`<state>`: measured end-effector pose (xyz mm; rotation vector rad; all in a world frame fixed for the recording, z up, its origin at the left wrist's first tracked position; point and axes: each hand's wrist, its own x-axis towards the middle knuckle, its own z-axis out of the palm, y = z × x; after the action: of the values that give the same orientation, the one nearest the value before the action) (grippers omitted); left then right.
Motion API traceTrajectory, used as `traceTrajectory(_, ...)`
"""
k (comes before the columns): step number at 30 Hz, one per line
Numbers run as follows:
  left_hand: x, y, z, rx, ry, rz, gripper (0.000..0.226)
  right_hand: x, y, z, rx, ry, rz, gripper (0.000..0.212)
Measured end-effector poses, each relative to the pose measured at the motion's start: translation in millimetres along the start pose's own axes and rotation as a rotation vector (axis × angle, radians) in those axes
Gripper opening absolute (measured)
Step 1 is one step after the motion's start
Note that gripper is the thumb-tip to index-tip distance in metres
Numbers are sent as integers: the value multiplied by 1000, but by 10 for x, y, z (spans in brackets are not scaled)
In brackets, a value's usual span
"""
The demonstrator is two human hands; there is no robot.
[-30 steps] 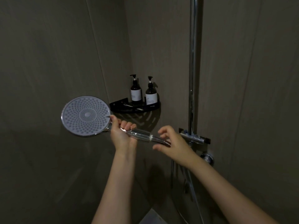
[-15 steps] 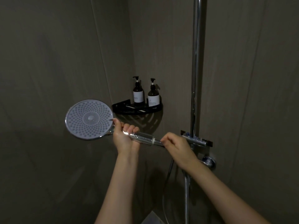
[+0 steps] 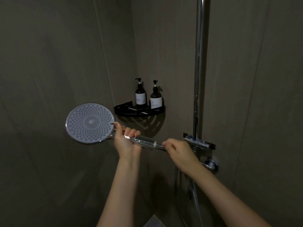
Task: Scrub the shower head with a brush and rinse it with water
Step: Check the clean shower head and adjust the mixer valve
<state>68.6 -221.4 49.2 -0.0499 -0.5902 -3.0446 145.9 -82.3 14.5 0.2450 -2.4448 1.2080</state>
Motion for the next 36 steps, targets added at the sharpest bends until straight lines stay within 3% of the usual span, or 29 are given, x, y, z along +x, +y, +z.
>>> traceTrajectory(2, 5, -10, -8, 6, -7, -6, 41, -2, 25, -6, 57, 2, 26, 24)
traceTrajectory(6, 15, -27, -20, 10, -9, -15, 42, -21, 31, 3, -6, -56, 27, 11)
traceTrajectory(8, 9, -43, -16, 24, -12, -19, 42, -23, 19, 12, 4, -26, 48, 31)
traceTrajectory(12, 6, -48, -23, 24, -8, -13, 42, -26, 43, 14, 8, -44, 18, 10)
traceTrajectory(15, 9, -64, -28, 27, -11, -18, 42, -29, 38, 1, 60, 13, 49, 29)
traceTrajectory(19, 24, -66, -43, 23, -8, -17, 42, -38, 65, -1, 10, -72, 29, 8)
traceTrajectory(24, 24, -91, -57, 19, -2, -29, 42, -46, 56, 11, 24, -69, 40, 7)
traceTrajectory(28, 22, -110, -61, 14, 2, -35, 41, -44, 69, -17, 3, -28, 37, 19)
traceTrajectory(31, 25, -121, -57, 20, 6, -33, 41, -45, 46, -31, -24, -102, 50, 5)
traceTrajectory(34, 34, -133, -56, 14, 1, -41, 41, -40, 53, -49, -53, -71, 79, 23)
traceTrajectory(36, 41, -140, -55, 13, 2, -39, 41, -41, 43, -43, -47, -101, 73, 13)
